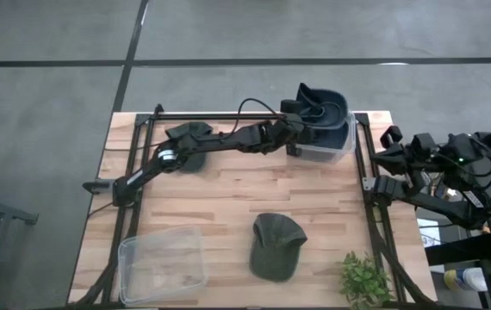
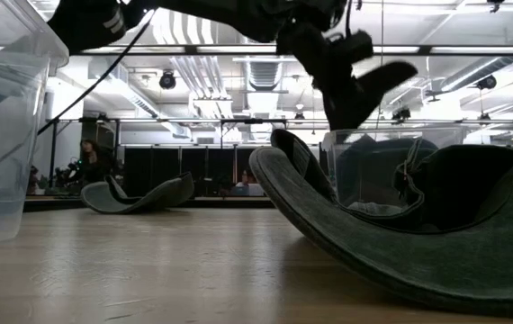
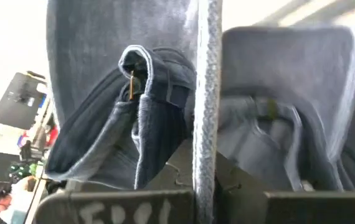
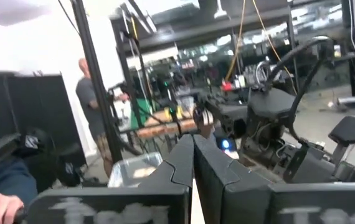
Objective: Pick & Place hat
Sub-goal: Put the blue cap into the top transparent bin
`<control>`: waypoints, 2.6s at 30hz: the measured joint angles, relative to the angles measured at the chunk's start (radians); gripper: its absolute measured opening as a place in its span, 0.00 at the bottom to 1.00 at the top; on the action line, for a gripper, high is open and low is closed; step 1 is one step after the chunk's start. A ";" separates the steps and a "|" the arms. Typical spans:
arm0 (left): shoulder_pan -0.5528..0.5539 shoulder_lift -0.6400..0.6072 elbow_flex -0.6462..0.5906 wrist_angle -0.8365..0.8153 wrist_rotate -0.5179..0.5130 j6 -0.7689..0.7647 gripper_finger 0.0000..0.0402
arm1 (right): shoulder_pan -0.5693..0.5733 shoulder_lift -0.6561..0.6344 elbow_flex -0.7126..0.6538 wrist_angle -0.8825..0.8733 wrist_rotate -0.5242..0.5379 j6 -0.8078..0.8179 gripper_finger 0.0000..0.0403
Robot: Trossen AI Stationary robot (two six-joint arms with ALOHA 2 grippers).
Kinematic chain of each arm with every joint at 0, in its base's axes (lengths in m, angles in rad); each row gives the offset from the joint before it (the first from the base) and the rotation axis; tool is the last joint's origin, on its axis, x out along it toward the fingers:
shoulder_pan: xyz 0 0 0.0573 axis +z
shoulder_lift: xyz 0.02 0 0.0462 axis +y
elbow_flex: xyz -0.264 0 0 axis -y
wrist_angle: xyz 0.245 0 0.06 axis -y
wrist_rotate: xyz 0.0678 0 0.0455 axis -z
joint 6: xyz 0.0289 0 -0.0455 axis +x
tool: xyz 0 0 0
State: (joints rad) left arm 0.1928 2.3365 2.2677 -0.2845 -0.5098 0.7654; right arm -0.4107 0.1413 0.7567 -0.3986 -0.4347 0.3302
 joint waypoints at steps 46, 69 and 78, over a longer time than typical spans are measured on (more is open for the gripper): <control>-0.048 -0.130 0.000 -0.083 -0.117 0.008 0.00 | 0.000 0.266 0.053 0.035 0.061 0.141 0.54; -0.079 -0.130 0.000 -0.090 -0.176 0.012 0.00 | 0.000 0.341 0.159 -0.189 0.716 0.294 0.56; -0.075 -0.130 0.000 -0.059 -0.235 0.020 0.00 | 0.000 0.418 0.158 -0.180 0.748 0.415 0.56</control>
State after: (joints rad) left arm 0.1177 2.2070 2.2677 -0.3432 -0.7448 0.7856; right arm -0.4111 0.5597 0.9150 -0.5786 0.3131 0.7450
